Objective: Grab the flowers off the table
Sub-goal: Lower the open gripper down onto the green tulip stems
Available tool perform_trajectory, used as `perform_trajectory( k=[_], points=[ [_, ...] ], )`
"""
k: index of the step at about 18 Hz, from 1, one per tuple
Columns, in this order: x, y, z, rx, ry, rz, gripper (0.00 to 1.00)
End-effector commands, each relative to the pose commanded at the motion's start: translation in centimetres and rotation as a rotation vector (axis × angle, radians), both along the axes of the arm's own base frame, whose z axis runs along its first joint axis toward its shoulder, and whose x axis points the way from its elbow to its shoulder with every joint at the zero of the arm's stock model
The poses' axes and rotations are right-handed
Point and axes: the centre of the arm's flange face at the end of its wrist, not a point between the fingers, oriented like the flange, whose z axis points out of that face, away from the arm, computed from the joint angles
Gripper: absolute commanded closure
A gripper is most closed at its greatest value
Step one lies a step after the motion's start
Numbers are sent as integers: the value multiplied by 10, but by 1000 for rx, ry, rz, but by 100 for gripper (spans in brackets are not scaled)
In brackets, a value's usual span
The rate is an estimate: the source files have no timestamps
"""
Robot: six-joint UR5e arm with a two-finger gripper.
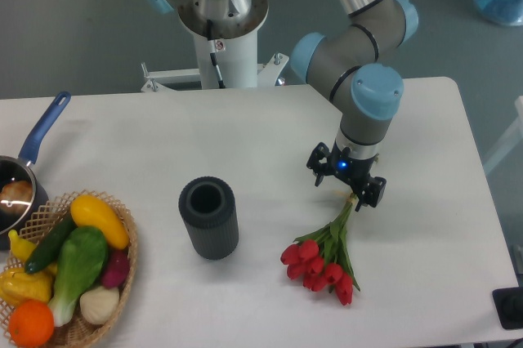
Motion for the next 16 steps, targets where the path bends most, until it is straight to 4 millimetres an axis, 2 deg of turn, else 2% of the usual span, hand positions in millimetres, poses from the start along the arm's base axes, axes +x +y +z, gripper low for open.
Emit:
perform_trajectory(
  k=[16],
  points=[
    [-10, 11, -22, 0, 7, 8, 0]
  ],
)
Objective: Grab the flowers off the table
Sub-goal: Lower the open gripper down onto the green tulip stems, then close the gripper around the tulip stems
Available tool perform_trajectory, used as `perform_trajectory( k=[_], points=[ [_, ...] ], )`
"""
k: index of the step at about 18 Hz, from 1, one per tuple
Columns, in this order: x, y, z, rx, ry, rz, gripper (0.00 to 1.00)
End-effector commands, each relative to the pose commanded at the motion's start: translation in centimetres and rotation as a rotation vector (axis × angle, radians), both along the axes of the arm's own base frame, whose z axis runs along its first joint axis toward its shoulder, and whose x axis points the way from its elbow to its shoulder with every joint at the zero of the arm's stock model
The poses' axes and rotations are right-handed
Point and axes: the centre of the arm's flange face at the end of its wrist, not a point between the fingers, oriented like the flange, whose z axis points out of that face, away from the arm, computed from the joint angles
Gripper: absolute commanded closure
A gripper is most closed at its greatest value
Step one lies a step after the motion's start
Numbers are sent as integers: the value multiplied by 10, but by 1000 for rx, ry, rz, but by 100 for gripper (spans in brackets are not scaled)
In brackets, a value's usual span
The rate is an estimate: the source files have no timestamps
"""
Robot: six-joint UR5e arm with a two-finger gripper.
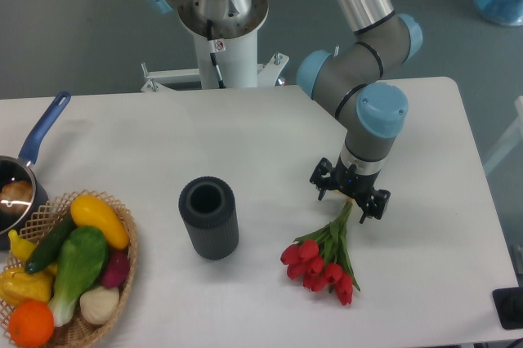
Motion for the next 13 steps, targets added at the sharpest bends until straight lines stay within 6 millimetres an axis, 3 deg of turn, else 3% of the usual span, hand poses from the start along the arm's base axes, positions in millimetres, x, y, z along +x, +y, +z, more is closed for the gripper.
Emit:
perform_trajectory(
  k=[13],
  points=[
    [-3, 2, -6, -1, 5, -4, 0]
  ],
)
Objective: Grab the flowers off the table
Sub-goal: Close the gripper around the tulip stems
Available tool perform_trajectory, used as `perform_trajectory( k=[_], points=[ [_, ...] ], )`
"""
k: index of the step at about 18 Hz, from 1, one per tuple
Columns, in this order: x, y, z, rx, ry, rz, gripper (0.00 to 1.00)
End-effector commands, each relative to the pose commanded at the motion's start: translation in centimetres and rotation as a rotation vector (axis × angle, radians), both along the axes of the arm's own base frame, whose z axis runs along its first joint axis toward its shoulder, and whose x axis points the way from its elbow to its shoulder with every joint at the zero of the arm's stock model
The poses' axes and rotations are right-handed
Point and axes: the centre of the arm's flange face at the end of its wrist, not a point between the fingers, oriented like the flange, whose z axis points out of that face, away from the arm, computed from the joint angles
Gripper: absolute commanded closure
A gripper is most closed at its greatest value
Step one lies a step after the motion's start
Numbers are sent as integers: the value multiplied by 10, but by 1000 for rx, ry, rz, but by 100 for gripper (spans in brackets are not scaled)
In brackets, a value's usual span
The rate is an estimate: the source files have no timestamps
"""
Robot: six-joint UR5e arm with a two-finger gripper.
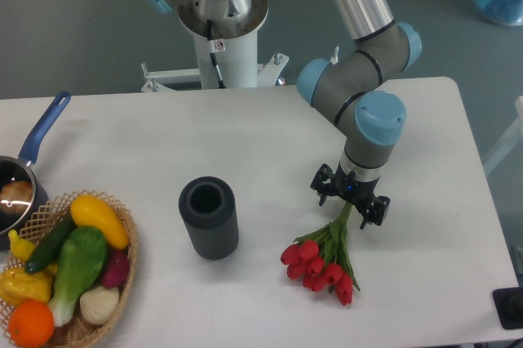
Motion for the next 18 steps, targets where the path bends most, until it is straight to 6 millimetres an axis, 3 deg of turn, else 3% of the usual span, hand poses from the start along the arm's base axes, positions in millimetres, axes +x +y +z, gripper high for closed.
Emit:
perform_trajectory(
  k=[8, 10, 18],
  points=[
    [2, 2, -4, -18, 2, -5, 3],
    [2, 2, -4, -18, 2, -5, 18],
    [2, 2, -4, -18, 2, -5, 19]
  ],
)
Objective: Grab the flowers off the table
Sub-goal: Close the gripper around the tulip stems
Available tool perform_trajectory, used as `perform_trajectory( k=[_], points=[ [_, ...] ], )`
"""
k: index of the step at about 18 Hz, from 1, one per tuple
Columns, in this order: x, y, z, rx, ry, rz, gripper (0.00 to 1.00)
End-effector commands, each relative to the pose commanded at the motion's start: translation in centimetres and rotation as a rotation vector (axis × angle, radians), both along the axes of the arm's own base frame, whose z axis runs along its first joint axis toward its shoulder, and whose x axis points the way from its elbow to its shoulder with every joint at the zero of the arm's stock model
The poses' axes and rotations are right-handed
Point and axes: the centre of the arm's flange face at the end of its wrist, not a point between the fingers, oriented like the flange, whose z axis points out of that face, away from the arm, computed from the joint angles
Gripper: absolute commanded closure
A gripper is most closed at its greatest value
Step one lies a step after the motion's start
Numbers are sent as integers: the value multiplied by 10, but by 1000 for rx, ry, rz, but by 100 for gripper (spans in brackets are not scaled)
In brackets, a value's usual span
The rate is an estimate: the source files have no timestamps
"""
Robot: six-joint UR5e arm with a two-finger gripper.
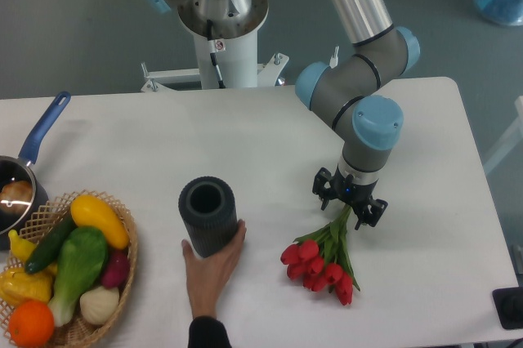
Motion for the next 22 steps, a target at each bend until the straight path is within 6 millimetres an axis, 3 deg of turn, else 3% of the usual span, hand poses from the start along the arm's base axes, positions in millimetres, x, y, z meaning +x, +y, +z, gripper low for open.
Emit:
perform_trajectory(
  k=[1, 2, 6, 12, 15, 17, 22],
  points=[
    [0, 0, 0, 0, 0, 0, 21],
    [0, 0, 0, 0, 0, 0, 31],
    [-2, -2, -1, -34, 18, 3, 36],
    [-4, -1, 1, -38, 24, 10, 53],
    [-4, 0, 1, -39, 25, 9, 54],
    [-3, 0, 2, -37, 25, 16, 64],
    [-3, 0, 2, -37, 23, 27, 74]
  ],
)
